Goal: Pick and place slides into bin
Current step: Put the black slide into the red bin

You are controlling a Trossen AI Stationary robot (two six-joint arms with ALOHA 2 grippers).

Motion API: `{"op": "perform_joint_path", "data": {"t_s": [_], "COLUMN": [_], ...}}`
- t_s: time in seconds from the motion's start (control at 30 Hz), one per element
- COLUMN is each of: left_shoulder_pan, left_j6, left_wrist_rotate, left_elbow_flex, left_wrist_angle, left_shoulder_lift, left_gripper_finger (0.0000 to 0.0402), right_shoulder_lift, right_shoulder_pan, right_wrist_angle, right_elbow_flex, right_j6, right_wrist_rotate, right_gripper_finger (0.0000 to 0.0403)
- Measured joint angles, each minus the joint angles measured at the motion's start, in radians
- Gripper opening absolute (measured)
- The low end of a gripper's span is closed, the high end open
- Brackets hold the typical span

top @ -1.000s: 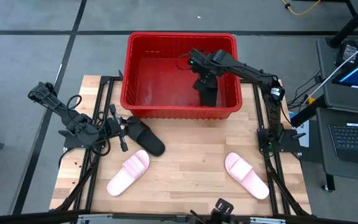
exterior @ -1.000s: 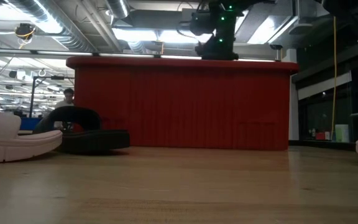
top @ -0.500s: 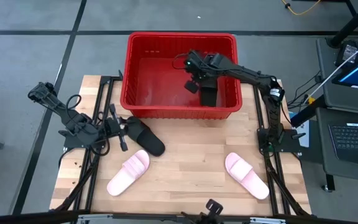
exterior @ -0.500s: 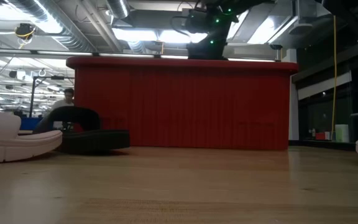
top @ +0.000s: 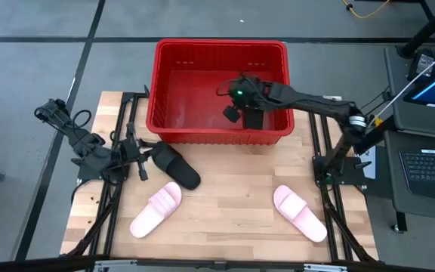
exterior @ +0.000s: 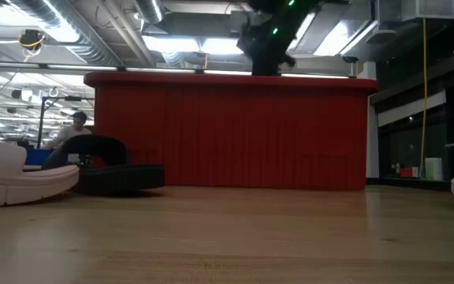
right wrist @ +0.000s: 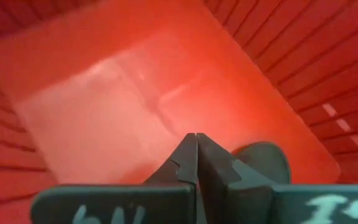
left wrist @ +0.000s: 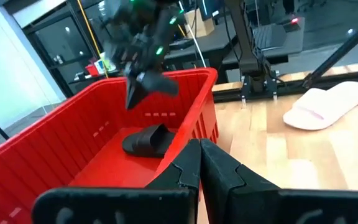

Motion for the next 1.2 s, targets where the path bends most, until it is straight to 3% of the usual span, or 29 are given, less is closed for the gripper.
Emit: {"op": "perform_joint_path", "data": {"t_s": [0.43,0.57,0.8,1.03,1.2], "left_shoulder_pan": [0.001,0.001,0.001,0.001,0.005], "left_j6": [-0.085,-0.088,-0.18,-0.29,-0.405], "left_wrist_rotate": [0.055,0.156,0.171,0.119,0.107], "left_elbow_flex": [0.0,0.0,0.0,0.011,0.124], "left_wrist_angle": [-0.055,-0.085,-0.115,-0.134,-0.238], "left_shoulder_lift": [-0.057,-0.054,-0.043,0.05,0.174], "left_gripper_finger": [0.0003,0.0003,0.0002,0.0002,0.0002], "right_shoulder_lift": [-0.384,-0.448,-0.495,-0.548,-0.615], "right_shoulder_pan": [0.235,0.358,0.532,0.634,0.701], "right_wrist_angle": [0.172,0.254,0.416,0.411,0.411], "right_elbow_flex": [-0.219,-0.313,-0.451,-0.509,-0.538], "right_j6": [0.085,0.105,0.113,0.087,0.064], "right_wrist_rotate": [0.04,0.145,0.209,0.348,0.349], "right_gripper_finger": [0.0004,0.0006,0.0005,0.0005,0.0005]}}
